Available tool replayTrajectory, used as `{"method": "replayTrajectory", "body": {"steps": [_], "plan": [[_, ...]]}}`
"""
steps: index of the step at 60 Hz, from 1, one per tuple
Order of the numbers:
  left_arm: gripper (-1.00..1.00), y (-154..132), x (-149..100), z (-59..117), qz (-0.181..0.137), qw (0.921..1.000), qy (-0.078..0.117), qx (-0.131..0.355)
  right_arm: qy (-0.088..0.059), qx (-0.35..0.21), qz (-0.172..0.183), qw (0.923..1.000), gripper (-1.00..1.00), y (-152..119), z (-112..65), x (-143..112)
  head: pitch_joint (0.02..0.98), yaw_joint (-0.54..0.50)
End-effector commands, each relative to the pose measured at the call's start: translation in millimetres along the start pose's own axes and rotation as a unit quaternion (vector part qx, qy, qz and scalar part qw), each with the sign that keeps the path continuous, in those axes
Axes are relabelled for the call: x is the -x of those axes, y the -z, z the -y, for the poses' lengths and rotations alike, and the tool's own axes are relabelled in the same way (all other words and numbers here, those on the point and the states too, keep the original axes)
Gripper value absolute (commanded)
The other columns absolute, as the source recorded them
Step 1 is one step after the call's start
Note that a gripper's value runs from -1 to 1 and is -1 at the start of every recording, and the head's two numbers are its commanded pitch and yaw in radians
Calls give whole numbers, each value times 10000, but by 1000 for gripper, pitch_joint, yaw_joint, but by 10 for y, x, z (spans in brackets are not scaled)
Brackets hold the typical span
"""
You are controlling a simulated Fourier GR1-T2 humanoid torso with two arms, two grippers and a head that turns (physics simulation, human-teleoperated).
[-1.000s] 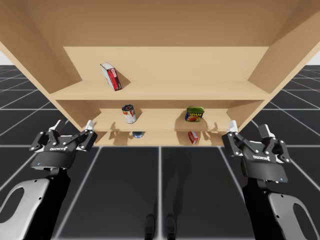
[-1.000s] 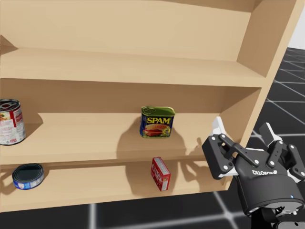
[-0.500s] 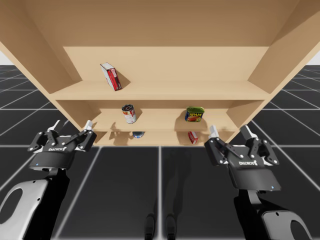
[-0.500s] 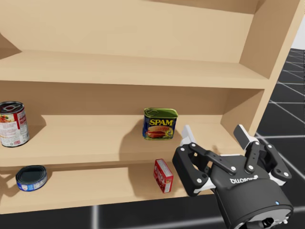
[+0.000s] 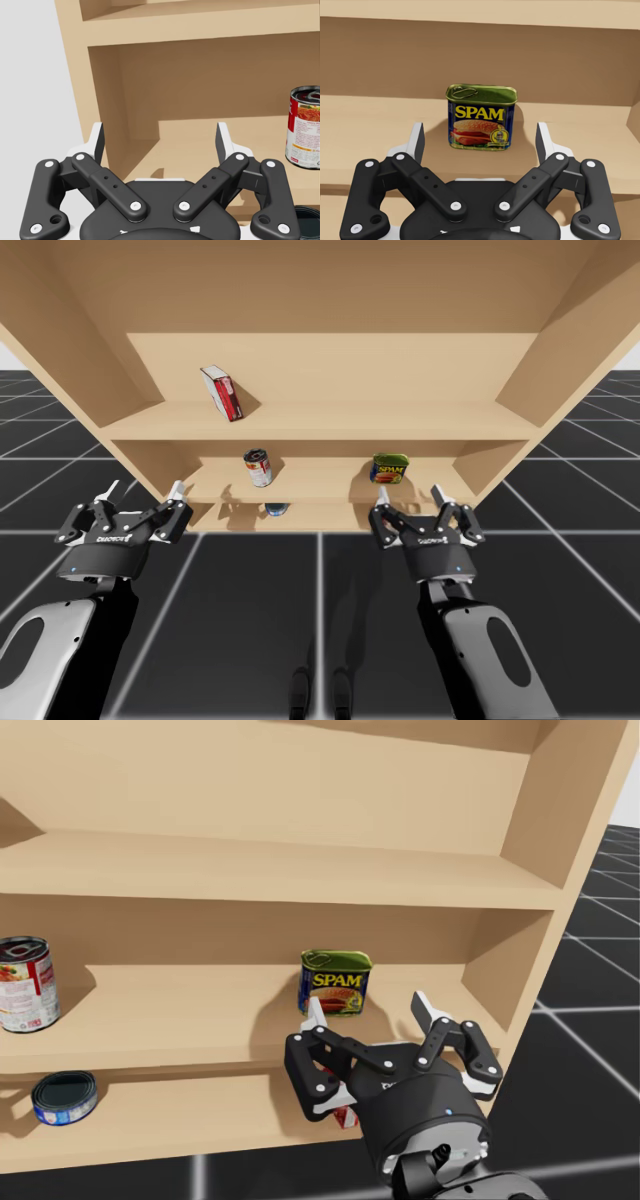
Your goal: Find the potted meat can on the shelf and bring it to me.
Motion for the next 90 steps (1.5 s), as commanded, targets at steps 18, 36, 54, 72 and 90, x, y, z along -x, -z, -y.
{"method": "replayTrajectory", "body": {"steps": [18,36,54,72,90], "plan": [[-1000,-2,-5,-2,21,10000,4,-19,-208,333,-331,9987,-1000,564,-176,217,508,-245],[-1000,-5,-9,-6,13,10000,-4,-53,-302,678,-552,9957,-1000,905,-172,274,508,-241],[-1000,-3,-6,-4,-1,10000,-19,-24,-252,690,-884,9934,-1000,1163,-201,337,509,-235],[-1000,-6,-1,3,-6,10000,-13,-24,-132,578,-910,9941,1000,1125,-73,399,507,-230],[-1000,-8,1,16,-9,10000,-8,-12,-149,478,-564,9972,1000,657,120,168,506,-233]]}}
